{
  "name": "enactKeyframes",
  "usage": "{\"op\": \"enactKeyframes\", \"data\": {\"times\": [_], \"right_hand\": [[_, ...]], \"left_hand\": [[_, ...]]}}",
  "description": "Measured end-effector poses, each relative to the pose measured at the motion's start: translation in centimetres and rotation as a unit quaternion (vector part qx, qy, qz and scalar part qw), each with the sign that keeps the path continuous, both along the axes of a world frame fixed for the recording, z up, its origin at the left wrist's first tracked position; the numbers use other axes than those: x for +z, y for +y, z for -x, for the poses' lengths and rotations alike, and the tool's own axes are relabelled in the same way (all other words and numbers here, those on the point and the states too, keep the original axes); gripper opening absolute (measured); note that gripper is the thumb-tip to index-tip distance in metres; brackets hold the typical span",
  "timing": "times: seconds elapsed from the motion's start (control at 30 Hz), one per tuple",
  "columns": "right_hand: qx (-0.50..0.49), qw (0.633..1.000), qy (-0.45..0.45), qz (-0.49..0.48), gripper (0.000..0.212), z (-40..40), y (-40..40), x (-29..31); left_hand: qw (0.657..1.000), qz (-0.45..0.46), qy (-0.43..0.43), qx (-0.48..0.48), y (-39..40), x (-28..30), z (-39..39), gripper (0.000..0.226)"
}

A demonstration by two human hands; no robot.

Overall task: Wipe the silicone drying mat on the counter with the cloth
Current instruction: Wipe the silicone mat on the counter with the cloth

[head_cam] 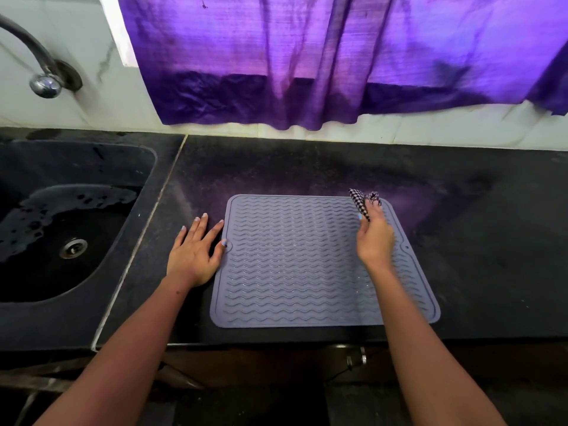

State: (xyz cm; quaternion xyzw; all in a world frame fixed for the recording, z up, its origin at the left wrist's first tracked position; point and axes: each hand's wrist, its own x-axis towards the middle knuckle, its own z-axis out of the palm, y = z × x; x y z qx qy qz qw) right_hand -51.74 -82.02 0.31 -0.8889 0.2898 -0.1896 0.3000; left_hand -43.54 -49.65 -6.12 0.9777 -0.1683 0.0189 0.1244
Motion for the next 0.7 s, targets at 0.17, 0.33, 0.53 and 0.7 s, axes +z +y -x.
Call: {"op": "enactKeyframes", "data": {"times": [0.17, 0.33, 0.53, 0.7], "right_hand": [[0.097, 0.971, 0.140, 0.169, 0.054, 0.6, 1.3, -2.6], [0.103, 0.958, 0.160, 0.214, 0.064, 0.6, 1.7, -3.5], [0.044, 0.994, 0.094, 0.018, 0.050, 0.4, 1.0, -1.1], [-0.105, 0.994, -0.031, -0.028, 0.046, 0.7, -1.1, 0.8]], "left_hand": [[1.000, 0.012, -0.008, 0.002, 0.0, -0.1, 0.0, 0.078], [1.000, 0.009, -0.003, 0.003, -0.1, 0.0, 0.0, 0.078], [1.000, 0.006, -0.001, 0.006, 0.0, -0.1, 0.0, 0.079], [1.000, 0.000, -0.001, 0.006, 0.1, -0.2, -0.1, 0.079]]}}
